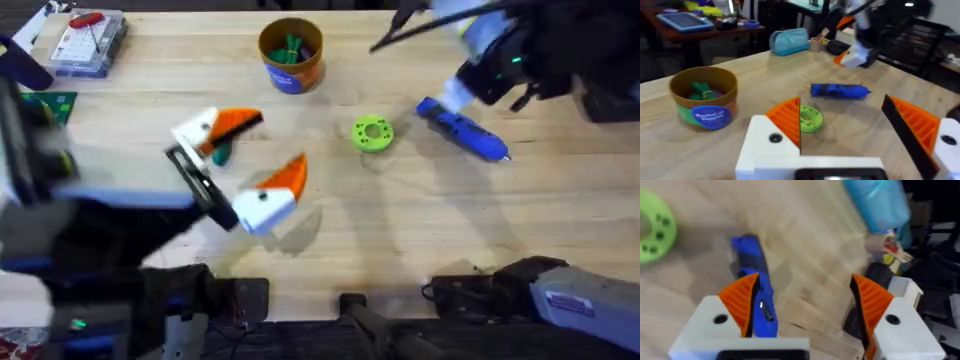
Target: Pick up the gripper from the table and insert it into the empty holder that is missing its gripper. Then pick up a screw, insert it into the mounting hole, and use the screwdriver to tighten it. Finally, clean up the table by picking up the vegetable and placing it into the bucket.
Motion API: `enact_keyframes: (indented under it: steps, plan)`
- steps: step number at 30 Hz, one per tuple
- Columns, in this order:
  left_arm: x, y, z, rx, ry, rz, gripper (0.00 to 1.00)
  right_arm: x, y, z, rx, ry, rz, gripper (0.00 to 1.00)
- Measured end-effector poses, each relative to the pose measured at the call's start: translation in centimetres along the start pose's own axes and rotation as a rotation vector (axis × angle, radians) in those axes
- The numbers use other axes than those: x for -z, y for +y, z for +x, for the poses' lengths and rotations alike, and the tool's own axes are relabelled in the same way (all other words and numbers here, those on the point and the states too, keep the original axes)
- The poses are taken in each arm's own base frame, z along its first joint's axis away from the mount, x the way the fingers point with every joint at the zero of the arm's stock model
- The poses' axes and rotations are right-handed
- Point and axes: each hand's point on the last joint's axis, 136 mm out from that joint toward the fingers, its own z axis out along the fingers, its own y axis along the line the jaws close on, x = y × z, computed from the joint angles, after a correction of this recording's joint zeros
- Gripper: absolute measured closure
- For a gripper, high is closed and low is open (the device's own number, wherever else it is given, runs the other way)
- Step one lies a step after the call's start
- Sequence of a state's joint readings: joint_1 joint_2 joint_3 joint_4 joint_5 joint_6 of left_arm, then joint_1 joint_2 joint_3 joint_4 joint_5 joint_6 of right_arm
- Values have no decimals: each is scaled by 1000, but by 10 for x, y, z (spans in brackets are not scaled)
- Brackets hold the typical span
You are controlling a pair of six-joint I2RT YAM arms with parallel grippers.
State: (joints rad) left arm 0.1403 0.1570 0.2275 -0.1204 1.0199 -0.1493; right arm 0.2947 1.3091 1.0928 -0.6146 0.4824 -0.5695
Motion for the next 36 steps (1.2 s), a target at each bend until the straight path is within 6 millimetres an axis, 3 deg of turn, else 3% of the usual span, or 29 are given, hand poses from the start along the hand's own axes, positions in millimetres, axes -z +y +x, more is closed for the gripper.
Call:
enact_keyframes:
  steps: [7,11,16,19,25,31,36]
  plan:
    - [-11,44,-44,158,124,-115,15,82,-60,-28,-382,-310,153,5]
    - [-16,77,-50,304,281,-211,14,127,-83,-22,-597,-447,179,4]
    - [-15,118,-50,392,473,-356,15,161,-94,-8,-781,-546,174,5]
    - [-10,142,-51,393,552,-451,14,167,-88,6,-834,-527,149,5]
    - [4,176,-47,341,631,-616,14,145,-44,59,-872,-259,54,5]
    - [33,187,-28,339,754,-770,14,136,-15,97,-906,-66,15,4]
    - [49,185,-7,421,858,-832,14,136,-5,113,-934,12,6,5]
